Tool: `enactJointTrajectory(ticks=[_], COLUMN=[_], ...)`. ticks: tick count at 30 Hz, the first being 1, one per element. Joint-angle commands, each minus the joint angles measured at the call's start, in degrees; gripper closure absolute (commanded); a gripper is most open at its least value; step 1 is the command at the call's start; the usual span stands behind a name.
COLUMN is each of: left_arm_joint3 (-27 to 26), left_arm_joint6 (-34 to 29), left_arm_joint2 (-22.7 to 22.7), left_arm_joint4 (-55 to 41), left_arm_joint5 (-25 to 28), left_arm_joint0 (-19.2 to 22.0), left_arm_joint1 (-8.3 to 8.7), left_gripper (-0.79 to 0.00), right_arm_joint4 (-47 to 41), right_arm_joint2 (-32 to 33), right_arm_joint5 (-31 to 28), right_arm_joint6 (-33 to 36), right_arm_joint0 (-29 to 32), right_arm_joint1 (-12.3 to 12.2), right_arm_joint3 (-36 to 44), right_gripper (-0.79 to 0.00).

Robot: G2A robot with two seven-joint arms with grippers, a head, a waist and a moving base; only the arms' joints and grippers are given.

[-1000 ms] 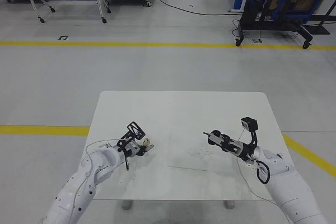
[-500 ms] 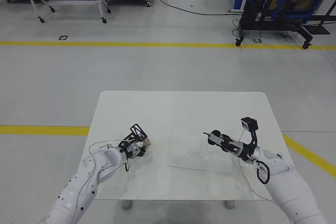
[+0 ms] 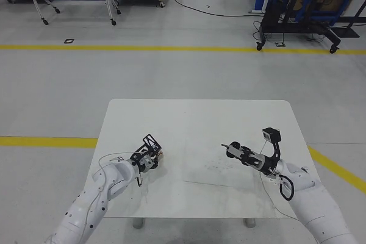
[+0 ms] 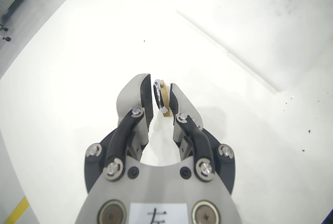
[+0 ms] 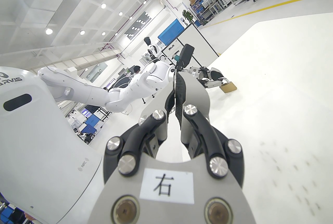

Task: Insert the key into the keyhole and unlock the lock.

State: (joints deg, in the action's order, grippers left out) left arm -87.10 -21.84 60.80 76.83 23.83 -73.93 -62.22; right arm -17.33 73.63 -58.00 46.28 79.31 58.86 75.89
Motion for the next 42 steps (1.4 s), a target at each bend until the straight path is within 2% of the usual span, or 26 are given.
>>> enactJointTrajectory(ticks=[1, 13, 21, 24, 29, 36, 38, 42], left_arm_joint3=[0.00, 0.38, -0.13, -1.13, -4.17, -4.17, -4.52, -1.95], left_arm_joint6=[-0.07, -1.63, 0.93, 1.99, -3.31, -3.31, -1.66, -4.89], left_arm_joint2=[-0.06, -0.17, 0.81, 3.29, 9.16, 9.16, 8.83, 7.17], left_arm_joint4=[0.24, 0.17, -1.39, -10.37, -37.02, -37.02, -43.31, -54.96], left_arm_joint5=[-0.07, -0.69, -4.80, -3.42, 4.70, 4.70, 4.44, 2.43], left_arm_joint0=[-0.03, 0.32, 0.13, -0.31, -2.06, -2.06, -2.74, -0.72], left_arm_joint1=[-0.03, -0.34, -0.72, -0.81, -0.44, -0.44, -0.79, -1.48], left_gripper=[0.000, 0.000, 0.000, 0.000, 0.000, 0.000, 0.000, 0.000], right_arm_joint4=[0.00, 0.00, 0.00, 0.00, 0.00, 0.00, 0.00, 0.11], right_arm_joint2=[0.00, 0.00, 0.00, 0.00, 0.00, 0.00, 0.00, -0.18], right_arm_joint5=[0.00, 0.00, 0.00, 0.00, 0.00, 0.00, 0.00, 0.49], right_arm_joint6=[0.00, 0.00, 0.00, 0.00, 0.00, 0.00, 0.00, -2.31], right_arm_joint0=[0.00, 0.00, 0.00, 0.00, 0.00, 0.00, 0.00, 0.46], right_arm_joint1=[0.00, 0.00, 0.00, 0.00, 0.00, 0.00, 0.00, 0.16], right_arm_joint3=[0.00, 0.00, 0.00, 0.00, 0.00, 0.00, 0.00, 0.73], right_gripper=[0.000, 0.000, 0.000, 0.000, 0.000, 0.000, 0.000, 0.000])
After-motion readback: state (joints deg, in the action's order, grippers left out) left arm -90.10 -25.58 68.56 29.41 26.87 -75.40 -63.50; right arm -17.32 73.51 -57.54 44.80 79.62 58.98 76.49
